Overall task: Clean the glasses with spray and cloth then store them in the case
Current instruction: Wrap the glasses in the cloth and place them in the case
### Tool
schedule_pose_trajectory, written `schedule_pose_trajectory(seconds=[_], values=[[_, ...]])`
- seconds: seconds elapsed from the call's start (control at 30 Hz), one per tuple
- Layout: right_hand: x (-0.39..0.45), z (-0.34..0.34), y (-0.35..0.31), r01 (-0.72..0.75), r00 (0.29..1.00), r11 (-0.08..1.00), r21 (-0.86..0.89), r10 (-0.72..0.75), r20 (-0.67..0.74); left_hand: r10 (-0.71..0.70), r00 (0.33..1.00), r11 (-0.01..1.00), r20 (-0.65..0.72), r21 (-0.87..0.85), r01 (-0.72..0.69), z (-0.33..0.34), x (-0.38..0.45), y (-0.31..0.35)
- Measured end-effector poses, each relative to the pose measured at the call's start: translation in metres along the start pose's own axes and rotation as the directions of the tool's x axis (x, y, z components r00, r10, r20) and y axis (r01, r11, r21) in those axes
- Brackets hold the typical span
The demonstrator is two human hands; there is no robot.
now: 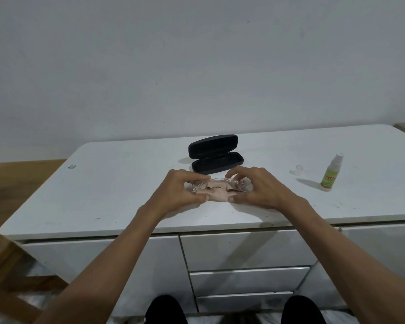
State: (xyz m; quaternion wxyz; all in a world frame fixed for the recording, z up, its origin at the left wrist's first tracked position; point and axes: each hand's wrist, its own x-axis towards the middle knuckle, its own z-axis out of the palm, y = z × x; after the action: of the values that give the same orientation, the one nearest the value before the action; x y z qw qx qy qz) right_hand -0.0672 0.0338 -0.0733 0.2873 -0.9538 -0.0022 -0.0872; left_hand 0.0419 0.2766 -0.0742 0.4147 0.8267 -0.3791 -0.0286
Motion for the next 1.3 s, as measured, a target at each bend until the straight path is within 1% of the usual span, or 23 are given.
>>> schedule_pose_trajectory(seconds=[0.17,0.3,0.43,0.6,0.73,0.83,0.9,1.0,1.07,1.2,1.3], values=[[0.005,-0.002,0.002,0.016,1.000,1.000,0.020,-0.015,-0.017,-0.033,0.999,0.998,-0.005,-0.056,0.033,0.001,0.004,-0.002],[0.016,-0.008,0.001,0.025,0.997,0.999,0.028,-0.023,-0.071,-0.005,1.000,0.998,-0.025,-0.056,0.004,-0.003,0.017,-0.002],[0.040,-0.018,0.004,0.021,0.993,0.998,0.060,-0.014,-0.119,0.019,0.997,1.000,-0.070,-0.015,-0.020,-0.007,0.043,-0.003],[0.073,-0.025,0.013,0.005,0.989,0.999,0.043,0.002,-0.145,0.024,0.993,1.000,-0.117,0.006,-0.024,-0.004,0.076,-0.009],[0.090,-0.019,0.022,0.001,0.987,1.000,0.009,0.001,-0.162,0.069,0.988,0.992,-0.136,0.115,-0.054,0.004,0.091,-0.017],[0.098,-0.012,0.029,0.031,0.981,0.999,-0.021,-0.034,-0.189,0.073,0.985,0.988,-0.157,0.144,-0.050,0.009,0.096,-0.024],[0.103,-0.011,0.032,0.042,0.982,0.999,-0.030,-0.047,-0.183,0.067,0.988,0.989,-0.138,0.142,-0.047,0.007,0.101,-0.028],[0.106,-0.010,0.036,0.049,0.990,0.997,-0.058,-0.056,-0.133,0.055,0.998,0.994,-0.013,0.091,-0.053,-0.001,0.107,-0.033],[0.106,-0.009,0.039,0.050,0.992,0.996,-0.078,-0.059,-0.114,0.061,0.997,0.993,0.045,0.096,-0.065,-0.004,0.108,-0.035],[0.103,-0.009,0.039,0.021,0.988,0.998,-0.053,-0.028,-0.149,0.068,0.996,0.991,0.053,0.112,-0.074,-0.006,0.107,-0.036],[0.102,-0.009,0.039,-0.006,0.989,0.999,-0.046,-0.001,-0.147,0.107,0.994,0.979,0.034,0.169,-0.111,-0.005,0.104,-0.035]])
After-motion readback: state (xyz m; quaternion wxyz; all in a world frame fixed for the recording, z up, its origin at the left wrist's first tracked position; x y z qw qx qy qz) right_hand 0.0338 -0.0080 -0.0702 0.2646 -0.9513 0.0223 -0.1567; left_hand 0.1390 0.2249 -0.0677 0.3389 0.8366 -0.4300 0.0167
